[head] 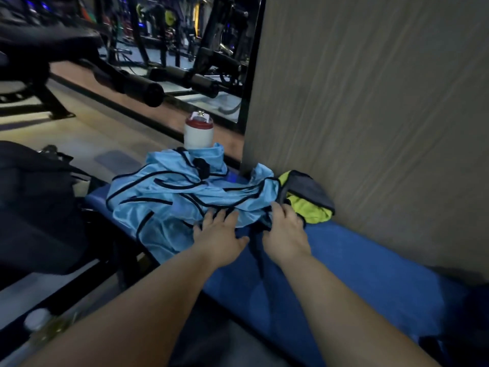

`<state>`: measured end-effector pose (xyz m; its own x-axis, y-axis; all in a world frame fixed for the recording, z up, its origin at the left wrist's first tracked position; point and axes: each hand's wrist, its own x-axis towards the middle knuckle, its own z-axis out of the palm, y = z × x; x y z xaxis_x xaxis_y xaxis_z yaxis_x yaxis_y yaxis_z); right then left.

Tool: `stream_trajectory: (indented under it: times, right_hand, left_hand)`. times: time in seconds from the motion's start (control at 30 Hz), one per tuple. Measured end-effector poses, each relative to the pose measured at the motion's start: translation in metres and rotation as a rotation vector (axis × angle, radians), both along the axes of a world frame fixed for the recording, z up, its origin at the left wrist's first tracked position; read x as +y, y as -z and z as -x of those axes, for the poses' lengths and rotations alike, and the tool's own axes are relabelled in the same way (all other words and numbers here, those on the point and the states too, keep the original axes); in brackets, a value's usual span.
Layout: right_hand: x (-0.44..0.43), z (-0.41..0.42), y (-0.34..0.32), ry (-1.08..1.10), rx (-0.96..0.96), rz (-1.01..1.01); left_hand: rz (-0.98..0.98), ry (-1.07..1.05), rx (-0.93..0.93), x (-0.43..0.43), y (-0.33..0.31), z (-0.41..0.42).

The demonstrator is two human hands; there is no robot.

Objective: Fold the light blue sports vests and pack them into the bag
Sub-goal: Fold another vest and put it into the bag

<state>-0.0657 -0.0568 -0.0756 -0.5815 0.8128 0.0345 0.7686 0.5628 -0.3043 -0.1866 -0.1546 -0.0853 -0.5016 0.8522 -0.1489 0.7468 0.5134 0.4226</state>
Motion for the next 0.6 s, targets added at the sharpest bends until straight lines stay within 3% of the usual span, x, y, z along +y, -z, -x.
stream_trajectory:
  times: [0.1, 0.23, 0.4, 0.5, 0.6]
  right_hand:
    - [0.008, 0.012, 0.005, 0.087, 0.005, -0.05]
    - [0.015, 0.027, 0.007, -0.024, -0.072, -0.122]
    - [0.015, 0.039, 0.005, -0.076, -0.106, -0.012]
    - [0.014, 0.034, 0.002, -0.003, 0.041, 0.073]
    - [0.009, 0.016, -0.006, 0.131, 0.351, 0.204]
  left_hand:
    - [-0.081, -0.017, -0.011, 0.0, 0.004, 0.008]
    - [-0.175, -0.032, -0.019, -0.002, 0.008, 0.011]
    - [-0.194, -0.03, -0.13, -0.005, 0.01, 0.007]
    - [-0.341, -0.092, -0.145, -0.008, 0.006, 0.003]
    - [-0.535, -0.201, -0.125, -0.009, -0.005, 0.004]
